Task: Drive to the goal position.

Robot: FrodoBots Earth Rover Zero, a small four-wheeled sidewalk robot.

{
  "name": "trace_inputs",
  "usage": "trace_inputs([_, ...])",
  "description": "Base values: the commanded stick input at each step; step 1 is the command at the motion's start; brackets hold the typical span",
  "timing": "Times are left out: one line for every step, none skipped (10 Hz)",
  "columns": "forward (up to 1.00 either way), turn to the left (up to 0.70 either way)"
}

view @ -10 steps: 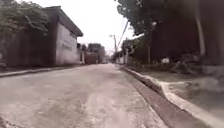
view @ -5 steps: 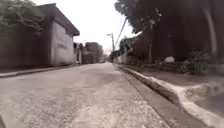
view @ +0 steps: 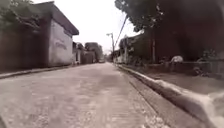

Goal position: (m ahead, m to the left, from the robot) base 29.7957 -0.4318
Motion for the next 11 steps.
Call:
trace_inputs([1.0,0.0])
trace_inputs([1.0,0.0])
trace_inputs([1.0,0.0])
trace_inputs([1.0,0.0])
trace_inputs([1.0,0.0])
trace_inputs([1.0,0.0])
trace_inputs([1.0,0.0])
trace_inputs([1.0,0.0])
trace_inputs([1.0,0.0])
trace_inputs([1.0,0.0])
trace_inputs([1.0,0.0])
